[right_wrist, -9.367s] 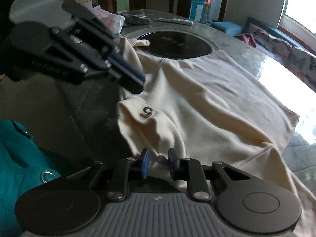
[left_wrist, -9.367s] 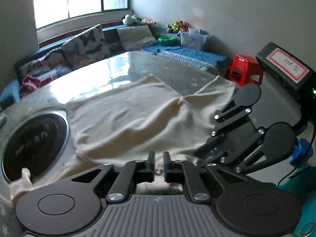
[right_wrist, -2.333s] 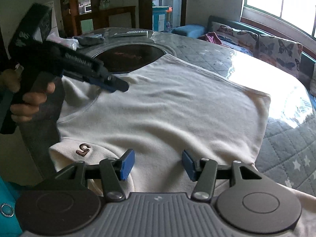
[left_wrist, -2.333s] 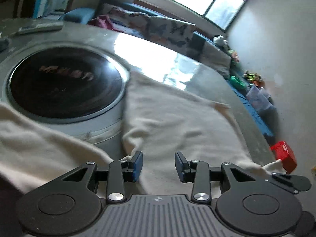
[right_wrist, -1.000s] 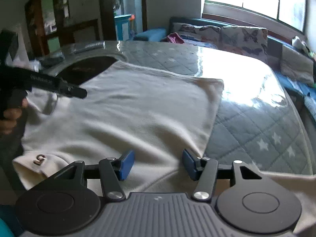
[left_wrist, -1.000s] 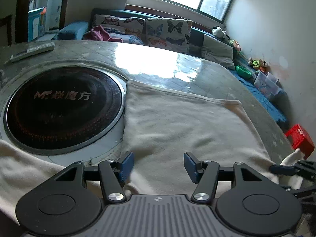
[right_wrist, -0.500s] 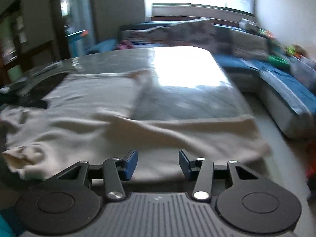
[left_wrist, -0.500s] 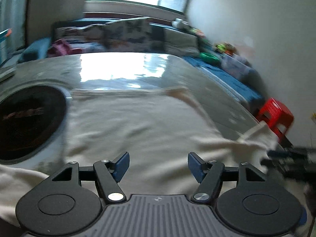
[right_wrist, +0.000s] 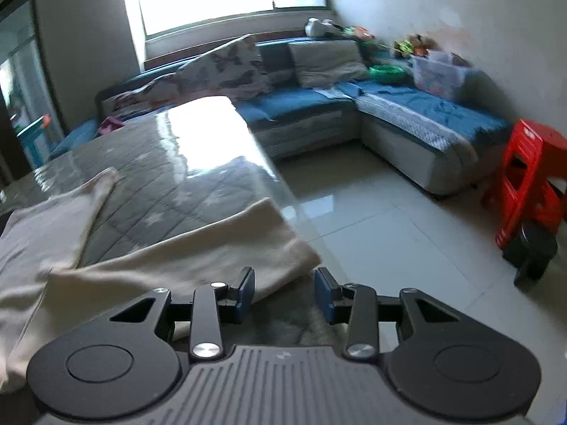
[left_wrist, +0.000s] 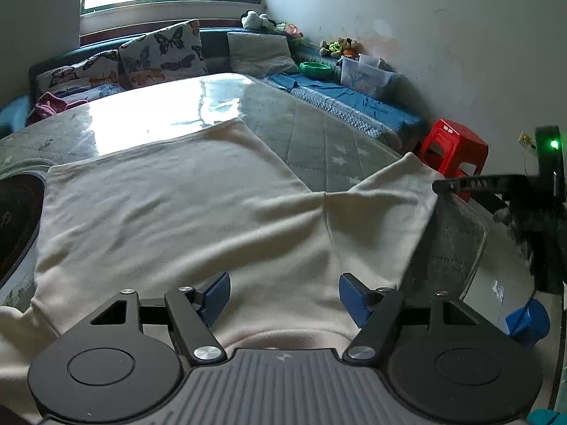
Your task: Fold clothes
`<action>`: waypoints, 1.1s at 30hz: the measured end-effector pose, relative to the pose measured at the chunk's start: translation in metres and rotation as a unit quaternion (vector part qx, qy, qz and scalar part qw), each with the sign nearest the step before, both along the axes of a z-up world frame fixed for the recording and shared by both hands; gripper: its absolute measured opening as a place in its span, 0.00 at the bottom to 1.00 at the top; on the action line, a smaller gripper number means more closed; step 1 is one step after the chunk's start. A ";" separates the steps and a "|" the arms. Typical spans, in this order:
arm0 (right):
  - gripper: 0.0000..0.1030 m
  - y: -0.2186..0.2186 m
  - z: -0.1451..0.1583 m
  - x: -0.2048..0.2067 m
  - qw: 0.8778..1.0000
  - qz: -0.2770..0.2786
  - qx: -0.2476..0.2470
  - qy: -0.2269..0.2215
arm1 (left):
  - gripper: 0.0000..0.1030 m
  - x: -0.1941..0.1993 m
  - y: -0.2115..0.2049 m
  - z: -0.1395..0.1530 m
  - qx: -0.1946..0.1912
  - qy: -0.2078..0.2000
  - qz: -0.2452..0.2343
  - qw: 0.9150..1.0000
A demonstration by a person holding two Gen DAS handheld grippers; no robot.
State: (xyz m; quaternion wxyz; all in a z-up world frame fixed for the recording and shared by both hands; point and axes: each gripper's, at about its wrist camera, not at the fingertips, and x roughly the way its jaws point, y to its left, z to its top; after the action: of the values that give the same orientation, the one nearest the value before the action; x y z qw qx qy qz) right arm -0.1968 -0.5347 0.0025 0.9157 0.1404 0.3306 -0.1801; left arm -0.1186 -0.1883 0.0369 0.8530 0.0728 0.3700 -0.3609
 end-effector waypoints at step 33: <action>0.04 0.032 0.091 -0.012 0.988 0.062 -0.093 -0.109 | 0.76 -0.022 -0.017 -0.005 0.016 -0.035 -0.049 0.998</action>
State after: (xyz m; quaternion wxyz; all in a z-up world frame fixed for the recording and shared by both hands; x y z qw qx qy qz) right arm -0.2084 -0.5029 0.0938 0.9647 0.0526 0.2186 -0.1368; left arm -0.1401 -0.2050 0.0321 0.8452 0.1169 0.3416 -0.3940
